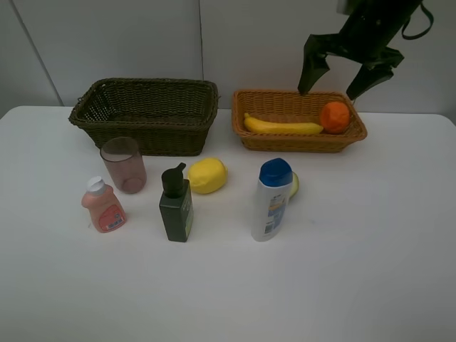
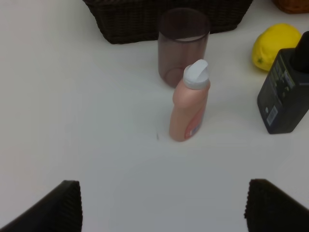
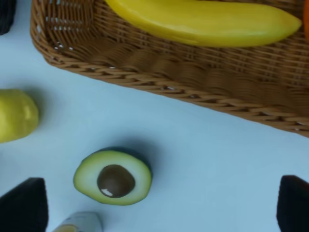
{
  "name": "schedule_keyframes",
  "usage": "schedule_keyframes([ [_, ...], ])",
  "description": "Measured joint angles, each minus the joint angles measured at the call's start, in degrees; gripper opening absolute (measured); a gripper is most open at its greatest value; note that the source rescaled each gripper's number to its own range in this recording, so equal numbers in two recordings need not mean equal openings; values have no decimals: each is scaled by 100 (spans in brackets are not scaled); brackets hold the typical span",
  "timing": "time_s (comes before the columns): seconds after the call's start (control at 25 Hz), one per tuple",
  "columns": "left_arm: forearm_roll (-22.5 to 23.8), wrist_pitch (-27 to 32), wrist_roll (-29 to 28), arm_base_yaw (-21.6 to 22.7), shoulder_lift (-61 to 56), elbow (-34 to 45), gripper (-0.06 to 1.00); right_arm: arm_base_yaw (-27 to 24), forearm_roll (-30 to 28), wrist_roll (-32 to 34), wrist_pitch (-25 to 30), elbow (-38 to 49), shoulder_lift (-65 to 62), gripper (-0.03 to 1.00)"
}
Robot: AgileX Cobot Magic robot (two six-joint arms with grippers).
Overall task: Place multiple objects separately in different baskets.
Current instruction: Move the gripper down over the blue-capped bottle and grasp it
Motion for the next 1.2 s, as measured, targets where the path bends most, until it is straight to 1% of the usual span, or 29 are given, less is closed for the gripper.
schedule_keyframes([
  [0.4,0,0,0,0,0,0,90,1208,-485,-6,6,0,-426,100],
  [0.48,0,0,0,0,0,0,90,1443,-570,-97,6,0,-463,100],
  [0.6,0,0,0,0,0,0,90,1762,-730,-554,11,0,-490,100],
  [0.76,0,0,0,-51,0,0,90,2139,-898,-1616,11,0,-513,100],
  [0.88,0,0,0,-107,0,0,90,2336,-907,-2465,4,74,-528,100],
  [1.04,2,0,0,-396,118,0,90,2478,-919,-3288,-1,651,-696,100],
  [1.2,7,-5,0,-427,166,0,90,2485,-989,-3864,24,1204,-906,100],
])
